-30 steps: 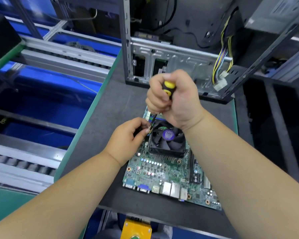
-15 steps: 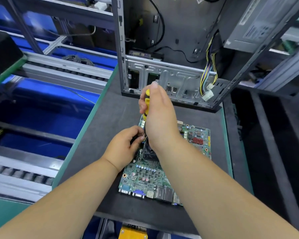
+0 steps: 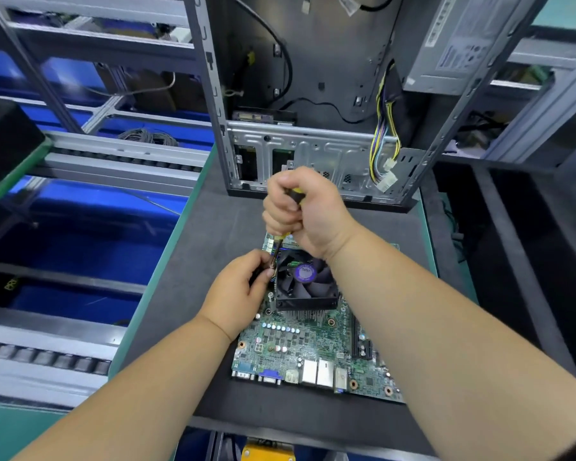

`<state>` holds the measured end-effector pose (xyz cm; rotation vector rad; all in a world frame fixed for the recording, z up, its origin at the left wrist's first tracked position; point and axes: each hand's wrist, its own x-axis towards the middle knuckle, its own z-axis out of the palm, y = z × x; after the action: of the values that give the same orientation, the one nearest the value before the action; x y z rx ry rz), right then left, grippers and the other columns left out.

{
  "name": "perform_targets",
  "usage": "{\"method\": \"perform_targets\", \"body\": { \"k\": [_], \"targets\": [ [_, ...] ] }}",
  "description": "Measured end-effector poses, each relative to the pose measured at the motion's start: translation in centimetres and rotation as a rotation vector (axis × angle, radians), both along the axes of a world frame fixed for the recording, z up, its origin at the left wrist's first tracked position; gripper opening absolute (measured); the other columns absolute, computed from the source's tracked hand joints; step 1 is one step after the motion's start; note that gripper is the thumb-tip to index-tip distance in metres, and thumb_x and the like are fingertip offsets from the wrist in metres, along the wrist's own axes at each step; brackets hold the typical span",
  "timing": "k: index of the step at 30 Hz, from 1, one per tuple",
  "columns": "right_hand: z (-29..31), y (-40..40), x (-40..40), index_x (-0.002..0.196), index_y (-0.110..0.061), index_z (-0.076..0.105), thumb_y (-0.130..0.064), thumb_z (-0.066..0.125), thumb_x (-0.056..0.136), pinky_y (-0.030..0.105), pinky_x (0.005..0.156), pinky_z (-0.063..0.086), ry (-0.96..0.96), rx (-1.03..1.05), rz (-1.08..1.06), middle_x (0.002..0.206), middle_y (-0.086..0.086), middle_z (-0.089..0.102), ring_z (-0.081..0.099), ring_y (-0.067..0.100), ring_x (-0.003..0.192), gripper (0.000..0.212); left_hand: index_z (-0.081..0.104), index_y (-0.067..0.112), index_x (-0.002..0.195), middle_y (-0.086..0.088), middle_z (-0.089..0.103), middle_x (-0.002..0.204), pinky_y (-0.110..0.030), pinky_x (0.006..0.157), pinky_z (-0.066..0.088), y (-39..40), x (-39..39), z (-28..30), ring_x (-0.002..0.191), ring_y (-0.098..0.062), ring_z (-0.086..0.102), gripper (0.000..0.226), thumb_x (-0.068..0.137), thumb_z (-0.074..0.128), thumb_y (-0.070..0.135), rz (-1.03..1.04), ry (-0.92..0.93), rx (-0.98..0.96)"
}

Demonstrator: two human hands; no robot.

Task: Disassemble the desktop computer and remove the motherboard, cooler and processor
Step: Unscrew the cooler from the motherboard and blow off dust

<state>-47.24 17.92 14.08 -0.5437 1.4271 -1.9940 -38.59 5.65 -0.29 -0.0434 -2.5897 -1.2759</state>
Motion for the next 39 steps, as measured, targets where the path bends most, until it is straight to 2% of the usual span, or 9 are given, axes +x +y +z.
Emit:
{"method": "perform_targets", "body": {
  "k": [5,11,14,18,22,28,33,37,39],
  "targets": [
    [-0.3,-1.7,2.0,0.067,-0.009,0.042,-0.025,0.044,0.085,0.026,0.048,0.025,0.155,0.147,-0.067,0.053,0.002,0.036,0.029,0.015,0.049,0.025,0.054,0.02,0.094,0.003,0.06,0.081,-0.037,0.071,0.048,-0.2,-0.3,0.0,0.078,-0.018,0.056,0.007,0.09,0.051,0.025,-0.032,-0.008,-0.013],
    [-1.1,-1.8,3.4,0.068,-0.017,0.061,-0.042,0.058,0.091,0.019,0.062,0.044,0.17,0.19,-0.541,0.06,-0.002,0.056,0.053,0.01,0.059,0.034,0.056,0.024,0.092,0.004,0.06,0.084,-0.044,0.072,0.05,-0.2,-0.3,0.4,0.081,-0.02,0.057,0.013,0.088,0.044,0.025,-0.062,-0.034,-0.011],
    [-1.1,-2.4,3.6,0.069,-0.019,0.052,-0.052,0.044,0.092,0.029,0.062,0.038,0.178,0.252,-0.576,0.06,-0.002,0.047,0.044,0.013,0.059,0.041,0.049,0.05,0.088,0.022,0.057,0.087,-0.019,0.068,0.043,0.0,-0.2,1.2,0.079,0.0,0.053,0.023,0.085,0.039,0.03,-0.064,-0.014,-0.02],
    [-1.3,-2.7,3.8,0.07,-0.006,0.038,-0.042,0.036,0.095,0.034,0.058,0.025,0.187,0.135,-0.624,0.062,0.007,0.031,0.028,0.019,0.059,0.044,0.046,0.055,0.087,0.028,0.055,0.088,-0.017,0.065,0.041,0.1,0.0,1.6,0.077,0.003,0.05,0.026,0.083,0.038,0.031,-0.066,-0.04,-0.032],
    [-1.7,-2.5,3.3,0.056,-0.01,0.035,-0.026,0.037,0.088,0.025,0.051,0.022,0.227,0.028,-0.484,0.052,0.001,0.03,0.025,0.014,0.05,0.035,0.046,0.057,0.088,0.03,0.054,0.086,-0.01,0.066,0.038,0.2,0.1,1.6,0.078,0.007,0.05,0.03,0.083,0.04,0.028,-0.054,-0.036,-0.037],
    [-1.3,-2.1,1.8,0.047,-0.014,0.037,-0.016,0.037,0.08,0.019,0.045,0.021,0.221,0.03,-0.075,0.044,-0.003,0.029,0.024,0.011,0.043,0.033,0.063,0.014,0.095,0.004,0.063,0.086,-0.036,0.079,0.05,-0.3,-0.1,1.1,0.084,-0.016,0.059,0.006,0.091,0.058,0.015,-0.042,-0.051,-0.028],
    [-0.6,-2.6,0.6,0.042,-0.017,0.038,-0.018,0.036,0.075,0.019,0.045,0.012,0.077,0.027,0.136,0.04,-0.004,0.025,0.017,0.01,0.039,0.033,0.074,0.015,0.088,0.005,0.067,0.082,-0.024,0.08,0.047,-1.7,-0.9,3.1,0.084,-0.012,0.061,0.005,0.084,0.074,0.013,-0.077,-0.146,-0.036],
    [-1.1,-2.8,0.8,0.044,-0.016,0.037,-0.016,0.036,0.077,0.02,0.047,0.014,0.126,0.047,0.185,0.041,-0.003,0.026,0.018,0.011,0.039,0.034,0.073,0.018,0.09,0.002,0.071,0.087,-0.032,0.08,0.049,-2.1,-1.2,4.5,0.087,-0.018,0.063,0.012,0.084,0.064,0.011,-0.151,-0.224,-0.242],
    [-1.0,-2.9,0.6,0.043,-0.017,0.038,-0.018,0.036,0.078,0.018,0.046,0.013,0.068,0.037,0.185,0.04,-0.004,0.024,0.017,0.01,0.039,0.035,0.068,0.021,0.1,0.003,0.07,0.096,-0.035,0.086,0.049,-1.8,-0.8,4.8,0.094,-0.016,0.062,0.023,0.082,0.057,0.012,-0.133,-0.295,-0.131]
  ]
}}
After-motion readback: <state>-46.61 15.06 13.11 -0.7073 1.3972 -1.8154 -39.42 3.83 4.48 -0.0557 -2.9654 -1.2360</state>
